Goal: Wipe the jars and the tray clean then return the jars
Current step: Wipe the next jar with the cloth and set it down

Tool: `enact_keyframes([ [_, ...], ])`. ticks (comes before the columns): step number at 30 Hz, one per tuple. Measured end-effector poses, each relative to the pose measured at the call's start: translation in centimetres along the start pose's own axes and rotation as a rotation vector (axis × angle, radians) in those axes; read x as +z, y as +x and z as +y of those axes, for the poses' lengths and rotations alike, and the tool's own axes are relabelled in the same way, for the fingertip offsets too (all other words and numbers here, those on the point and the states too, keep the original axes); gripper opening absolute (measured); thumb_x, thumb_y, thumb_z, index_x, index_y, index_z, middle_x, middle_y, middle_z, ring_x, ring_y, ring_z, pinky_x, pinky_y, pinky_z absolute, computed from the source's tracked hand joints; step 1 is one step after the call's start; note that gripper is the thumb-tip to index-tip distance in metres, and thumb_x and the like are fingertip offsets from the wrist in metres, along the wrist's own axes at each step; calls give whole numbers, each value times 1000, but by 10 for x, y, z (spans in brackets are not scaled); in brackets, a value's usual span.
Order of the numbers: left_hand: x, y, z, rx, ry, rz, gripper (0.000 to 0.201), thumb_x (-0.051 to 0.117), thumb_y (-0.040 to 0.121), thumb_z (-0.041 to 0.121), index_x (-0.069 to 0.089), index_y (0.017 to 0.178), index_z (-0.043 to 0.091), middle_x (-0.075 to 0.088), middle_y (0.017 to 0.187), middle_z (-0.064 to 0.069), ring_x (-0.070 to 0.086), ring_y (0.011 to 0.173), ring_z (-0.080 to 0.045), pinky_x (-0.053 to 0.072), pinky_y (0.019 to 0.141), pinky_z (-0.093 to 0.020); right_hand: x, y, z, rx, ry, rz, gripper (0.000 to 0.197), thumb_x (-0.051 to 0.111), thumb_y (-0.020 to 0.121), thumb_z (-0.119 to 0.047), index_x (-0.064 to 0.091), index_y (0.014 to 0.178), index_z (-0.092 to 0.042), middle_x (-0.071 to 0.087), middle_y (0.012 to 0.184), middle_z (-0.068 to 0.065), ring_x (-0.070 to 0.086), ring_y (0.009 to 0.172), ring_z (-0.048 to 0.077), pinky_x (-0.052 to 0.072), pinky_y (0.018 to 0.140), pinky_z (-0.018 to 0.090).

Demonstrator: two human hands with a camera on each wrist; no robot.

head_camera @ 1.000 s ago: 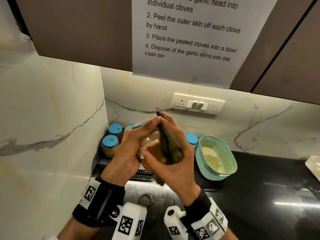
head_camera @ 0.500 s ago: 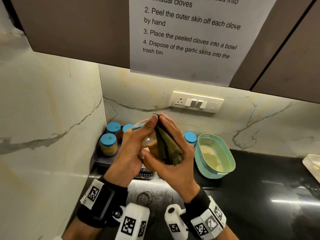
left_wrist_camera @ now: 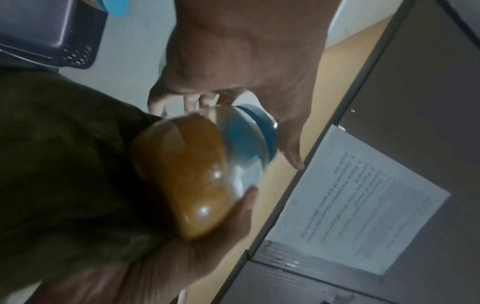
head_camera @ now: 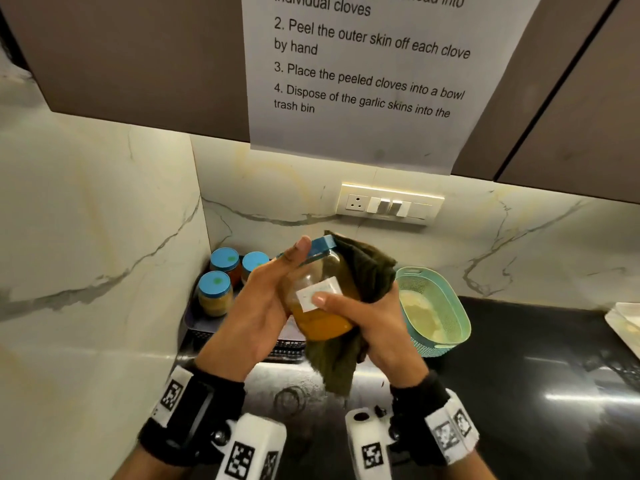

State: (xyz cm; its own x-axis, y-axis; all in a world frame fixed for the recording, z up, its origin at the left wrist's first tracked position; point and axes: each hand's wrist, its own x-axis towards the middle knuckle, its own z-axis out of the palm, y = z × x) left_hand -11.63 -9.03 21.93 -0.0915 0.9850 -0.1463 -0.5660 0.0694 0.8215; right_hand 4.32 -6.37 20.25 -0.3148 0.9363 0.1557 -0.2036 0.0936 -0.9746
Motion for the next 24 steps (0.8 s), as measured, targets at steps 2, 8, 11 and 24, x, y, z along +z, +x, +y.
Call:
enact_keyframes([
  [2,-2,0,3,-37,-74,-24,65,90,47,54,77,99,17,79,97,-9,77,80,-21,62,66,-36,-2,2,0,102,173,-79,60,90,62,-20,73,120,-27,76,121,13,73,113,34,62,90,48],
  [8,6,-2,4,-5,-60,-14,47,89,61,41,74,97,16,78,80,-4,75,74,-21,62,59,-32,23,-8,-5,-152,10,6,55,91,76,-7,72,124,-25,79,116,1,75,110,21,61,92,34],
  [11,2,1,1,33,-79,-86,71,103,33,51,82,91,16,79,91,-7,77,84,-22,64,67,-35,31,-12,0,-417,-177,43,69,88,77,4,60,140,-1,68,140,11,62,135,27,51,112,45],
  [24,-5,6,-5,59,-100,-36,83,100,34,63,82,100,17,77,112,-11,74,107,-27,62,83,-42,35,-7,5,-540,-379,44,70,91,76,-2,62,139,-2,60,149,12,50,146,26,44,118,51],
])
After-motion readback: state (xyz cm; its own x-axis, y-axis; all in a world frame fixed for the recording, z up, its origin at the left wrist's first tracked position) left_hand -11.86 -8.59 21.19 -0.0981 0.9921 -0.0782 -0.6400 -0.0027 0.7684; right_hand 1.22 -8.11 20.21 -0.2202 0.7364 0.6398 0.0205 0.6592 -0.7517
